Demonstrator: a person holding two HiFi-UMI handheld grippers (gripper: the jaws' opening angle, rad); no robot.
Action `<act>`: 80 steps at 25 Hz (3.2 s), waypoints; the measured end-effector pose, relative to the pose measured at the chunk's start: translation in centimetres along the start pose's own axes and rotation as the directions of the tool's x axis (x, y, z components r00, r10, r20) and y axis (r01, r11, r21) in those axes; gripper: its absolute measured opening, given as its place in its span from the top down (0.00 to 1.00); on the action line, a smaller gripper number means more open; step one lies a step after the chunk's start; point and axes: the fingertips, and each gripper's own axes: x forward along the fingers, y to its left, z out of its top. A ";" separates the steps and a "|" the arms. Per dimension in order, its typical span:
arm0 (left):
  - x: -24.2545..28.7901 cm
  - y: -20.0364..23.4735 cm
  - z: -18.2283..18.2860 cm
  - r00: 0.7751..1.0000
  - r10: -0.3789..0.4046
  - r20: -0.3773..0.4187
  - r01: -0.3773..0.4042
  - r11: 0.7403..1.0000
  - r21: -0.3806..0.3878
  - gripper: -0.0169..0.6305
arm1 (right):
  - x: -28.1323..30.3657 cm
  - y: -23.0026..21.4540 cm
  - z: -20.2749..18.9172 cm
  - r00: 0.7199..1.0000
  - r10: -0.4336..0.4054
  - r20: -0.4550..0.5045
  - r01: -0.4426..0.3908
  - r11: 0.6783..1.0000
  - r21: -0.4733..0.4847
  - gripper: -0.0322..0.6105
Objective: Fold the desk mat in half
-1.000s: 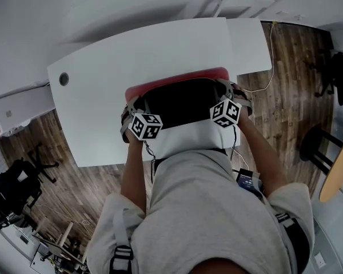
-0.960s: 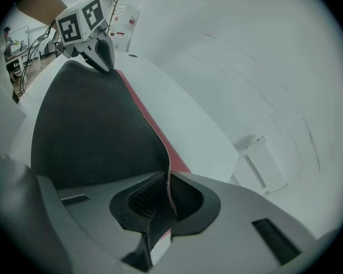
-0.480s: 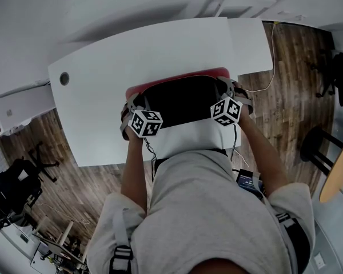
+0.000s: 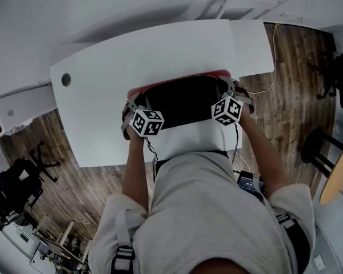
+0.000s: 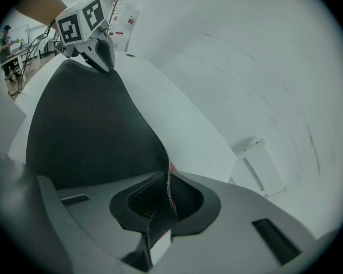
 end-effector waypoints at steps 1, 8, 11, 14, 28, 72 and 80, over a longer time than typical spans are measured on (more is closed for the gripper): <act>0.0 0.0 0.0 1.000 -0.001 -0.001 0.001 1.000 0.000 0.91 | 0.0 0.0 0.0 1.000 0.001 0.000 -0.001 1.000 -0.002 0.86; 0.2 0.3 0.4 1.000 0.000 0.003 0.000 1.000 -0.006 0.91 | 0.2 -0.2 -0.1 1.000 0.007 -0.006 -0.007 1.000 0.005 0.86; 0.2 0.4 0.5 1.000 -0.001 0.003 0.001 1.000 -0.007 0.91 | 0.3 -0.3 -0.1 1.000 0.012 -0.007 -0.012 1.000 0.008 0.86; 0.4 0.4 0.5 1.000 -0.004 -0.002 0.004 1.000 -0.004 0.91 | 0.4 -0.2 -0.2 1.000 0.019 -0.009 -0.019 1.000 0.013 0.86; 0.6 0.9 0.3 1.000 0.031 0.002 -0.031 0.999 -0.044 0.85 | 0.7 -0.8 -0.2 1.000 -0.006 -0.013 0.007 0.998 0.068 0.79; -17.6 -1.7 2.7 0.862 0.147 0.486 0.079 0.907 -0.414 0.96 | -18.4 2.9 10.3 0.854 -0.317 0.412 0.060 0.847 0.528 0.89; -23.3 -6.3 4.1 0.803 0.136 0.581 0.141 0.903 -0.406 0.96 | -24.9 4.7 9.7 0.803 -0.374 0.465 0.041 0.812 0.582 0.89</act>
